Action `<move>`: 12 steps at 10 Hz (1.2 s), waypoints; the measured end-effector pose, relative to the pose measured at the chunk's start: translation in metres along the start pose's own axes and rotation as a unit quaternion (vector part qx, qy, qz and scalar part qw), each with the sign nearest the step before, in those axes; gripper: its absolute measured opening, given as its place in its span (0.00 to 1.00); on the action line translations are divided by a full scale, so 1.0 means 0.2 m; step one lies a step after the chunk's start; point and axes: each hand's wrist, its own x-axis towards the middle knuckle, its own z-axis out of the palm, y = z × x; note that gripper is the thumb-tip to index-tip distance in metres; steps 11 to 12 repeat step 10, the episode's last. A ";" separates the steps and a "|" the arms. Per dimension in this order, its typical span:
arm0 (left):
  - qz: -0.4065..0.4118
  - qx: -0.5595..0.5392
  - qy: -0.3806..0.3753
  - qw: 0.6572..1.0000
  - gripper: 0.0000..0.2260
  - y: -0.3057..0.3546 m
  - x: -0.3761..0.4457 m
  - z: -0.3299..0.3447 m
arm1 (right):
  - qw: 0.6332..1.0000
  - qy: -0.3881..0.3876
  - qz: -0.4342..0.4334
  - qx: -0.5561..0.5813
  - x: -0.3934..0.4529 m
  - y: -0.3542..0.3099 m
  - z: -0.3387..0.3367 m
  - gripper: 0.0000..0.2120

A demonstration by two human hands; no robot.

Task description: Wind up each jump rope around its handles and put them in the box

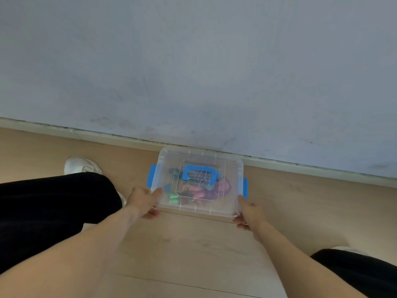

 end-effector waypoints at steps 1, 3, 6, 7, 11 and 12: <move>-0.058 -0.052 -0.040 0.996 0.31 -0.07 0.03 -0.03 | 0.999 -0.006 0.040 0.025 -0.03 0.08 -0.02 0.25; 0.060 -0.075 0.036 0.995 0.24 -0.02 0.04 0.04 | 0.992 0.038 -0.115 0.031 -0.06 0.06 0.05 0.22; 0.213 0.059 0.098 0.970 0.18 0.00 0.03 0.14 | 0.930 0.248 -0.244 -0.118 0.03 -0.05 0.11 0.18; 0.221 0.072 0.049 0.971 0.21 0.03 0.03 0.15 | 0.931 0.239 -0.247 -0.120 0.08 -0.12 0.09 0.19; 0.149 0.191 0.035 0.969 0.28 0.19 -0.04 0.09 | 0.960 0.117 -0.139 -0.214 -0.01 -0.17 0.16 0.42; 0.149 0.191 0.035 0.969 0.28 0.19 -0.04 0.09 | 0.960 0.117 -0.139 -0.214 -0.01 -0.17 0.16 0.42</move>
